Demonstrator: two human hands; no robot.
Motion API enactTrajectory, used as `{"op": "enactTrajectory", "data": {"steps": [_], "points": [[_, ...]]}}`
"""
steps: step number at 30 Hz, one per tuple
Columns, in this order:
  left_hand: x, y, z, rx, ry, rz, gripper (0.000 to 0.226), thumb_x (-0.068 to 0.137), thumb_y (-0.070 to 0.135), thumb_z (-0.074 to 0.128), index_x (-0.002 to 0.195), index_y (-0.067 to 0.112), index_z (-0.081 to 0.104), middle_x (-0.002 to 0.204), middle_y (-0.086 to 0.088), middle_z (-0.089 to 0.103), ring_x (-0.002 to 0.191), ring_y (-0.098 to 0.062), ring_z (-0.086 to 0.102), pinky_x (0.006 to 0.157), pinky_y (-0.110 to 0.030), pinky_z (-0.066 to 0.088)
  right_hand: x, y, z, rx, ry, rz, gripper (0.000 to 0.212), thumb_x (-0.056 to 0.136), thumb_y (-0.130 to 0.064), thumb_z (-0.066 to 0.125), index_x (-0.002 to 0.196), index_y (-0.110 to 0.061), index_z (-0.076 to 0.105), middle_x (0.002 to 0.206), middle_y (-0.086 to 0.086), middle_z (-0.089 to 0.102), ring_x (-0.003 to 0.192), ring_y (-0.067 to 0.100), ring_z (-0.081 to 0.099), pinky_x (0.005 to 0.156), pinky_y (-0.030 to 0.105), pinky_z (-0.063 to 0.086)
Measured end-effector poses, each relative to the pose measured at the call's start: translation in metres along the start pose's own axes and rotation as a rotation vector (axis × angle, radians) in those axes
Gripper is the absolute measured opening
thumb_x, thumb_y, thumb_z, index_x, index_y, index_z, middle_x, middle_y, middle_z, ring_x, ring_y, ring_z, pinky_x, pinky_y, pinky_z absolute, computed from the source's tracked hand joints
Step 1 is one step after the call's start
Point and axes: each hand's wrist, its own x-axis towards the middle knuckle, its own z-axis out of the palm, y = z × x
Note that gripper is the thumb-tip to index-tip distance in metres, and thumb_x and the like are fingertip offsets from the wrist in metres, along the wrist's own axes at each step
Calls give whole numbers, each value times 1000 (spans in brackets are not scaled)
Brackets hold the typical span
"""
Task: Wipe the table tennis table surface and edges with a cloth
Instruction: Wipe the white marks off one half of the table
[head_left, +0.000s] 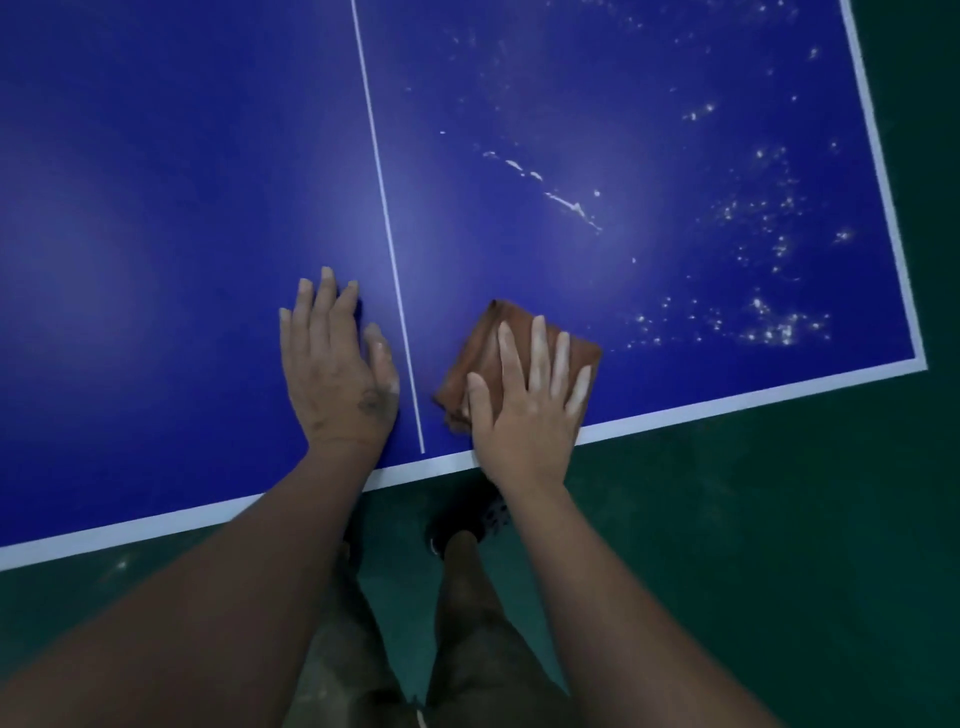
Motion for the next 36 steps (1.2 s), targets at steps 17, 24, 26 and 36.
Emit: {"op": "enactTrajectory", "data": {"steps": [17,24,26,36], "points": [[2,67,61,286,-135,-34,68,114,48,32,174,16,25,184,-8,12,170,-30,4,138,-55,5,139,116,-26,21,-6,-129,67,110,-62,32,170,-33,27,181,2,11,168,30,3,131,65,4],[3,70,60,268,-126,-39,68,113,46,35,173,15,29,183,-8,15,170,-30,5,138,-54,5,50,121,-14,69,-3,-245,64,109,-60,43,167,-32,37,181,0,12,167,29,7,130,67,11],[4,70,61,277,-127,-42,68,113,46,35,173,15,29,183,-8,15,171,-29,5,138,-54,5,61,123,-16,62,9,-255,63,109,-61,43,165,-32,40,180,0,15,167,29,9,130,66,12],[4,68,64,277,-108,-31,66,113,44,38,172,15,29,183,-8,16,171,-29,5,138,-56,7,210,109,-32,39,-15,-238,66,110,-61,35,169,-31,32,181,2,13,167,31,5,131,64,1]]}}
